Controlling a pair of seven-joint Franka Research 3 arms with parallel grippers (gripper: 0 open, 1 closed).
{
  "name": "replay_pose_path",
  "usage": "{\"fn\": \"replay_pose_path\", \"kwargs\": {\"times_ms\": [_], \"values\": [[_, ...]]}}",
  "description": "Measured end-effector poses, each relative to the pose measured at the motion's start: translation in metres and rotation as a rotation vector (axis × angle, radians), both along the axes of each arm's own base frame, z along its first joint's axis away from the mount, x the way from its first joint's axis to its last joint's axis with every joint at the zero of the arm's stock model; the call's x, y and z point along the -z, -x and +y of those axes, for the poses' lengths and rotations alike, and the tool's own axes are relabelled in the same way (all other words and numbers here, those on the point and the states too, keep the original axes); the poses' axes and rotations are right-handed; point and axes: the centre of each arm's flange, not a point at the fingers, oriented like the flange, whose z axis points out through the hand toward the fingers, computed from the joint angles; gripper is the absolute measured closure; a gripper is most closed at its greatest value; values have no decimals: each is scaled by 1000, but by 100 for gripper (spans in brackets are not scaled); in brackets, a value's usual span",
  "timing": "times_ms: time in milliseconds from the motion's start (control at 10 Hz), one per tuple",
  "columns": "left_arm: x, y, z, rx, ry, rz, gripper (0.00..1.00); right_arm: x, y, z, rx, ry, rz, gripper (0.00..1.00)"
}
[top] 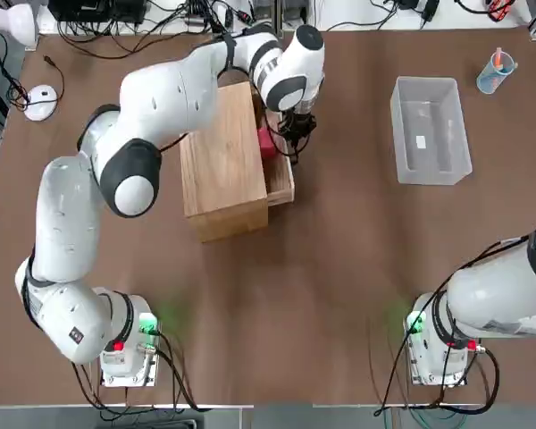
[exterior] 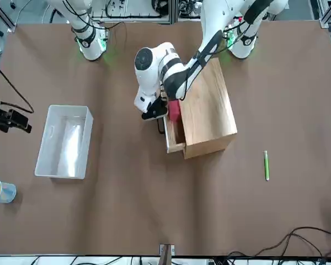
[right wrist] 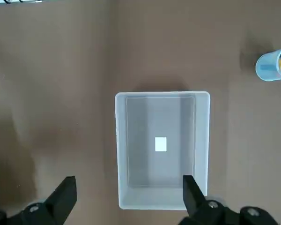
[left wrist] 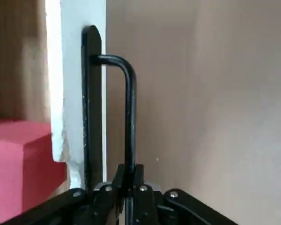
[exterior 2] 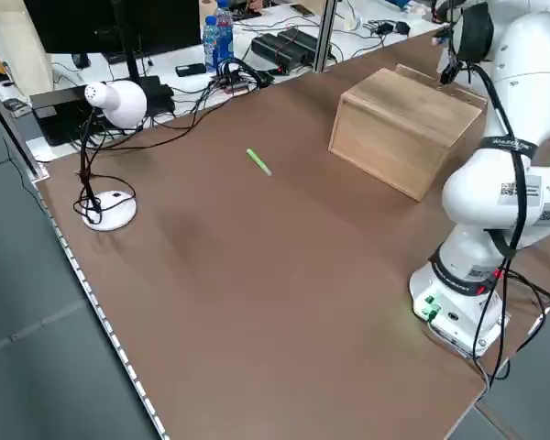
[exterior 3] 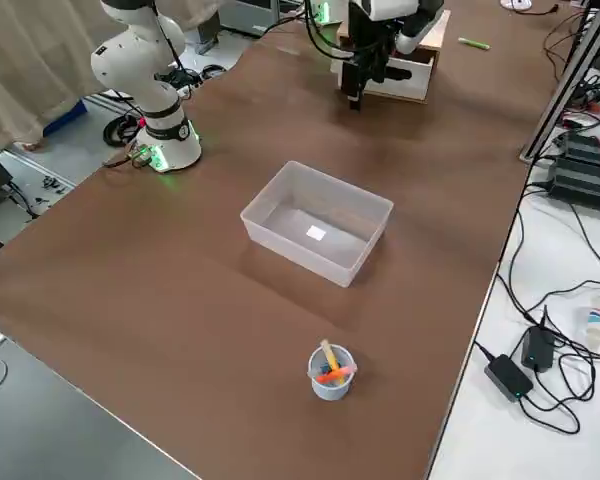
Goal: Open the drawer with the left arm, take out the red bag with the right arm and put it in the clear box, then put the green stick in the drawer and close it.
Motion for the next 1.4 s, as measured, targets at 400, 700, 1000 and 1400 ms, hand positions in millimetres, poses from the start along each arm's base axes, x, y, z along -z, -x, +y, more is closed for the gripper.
{"fn": "replay_pose_path", "kwargs": {"times_ms": [400,700,1000,1400], "values": [[-2,-3,-2,-9,32,-16,90,7,-3,-2,4,-1,9,0],[-3,-4,-2,-14,35,-17,90,8,-4,-2,4,-1,10,0],[-3,-6,-1,-22,41,-18,90,8,-3,-9,17,-1,10,0],[-3,-6,-2,-22,45,-20,90,9,-3,-3,82,-4,18,0]]}}
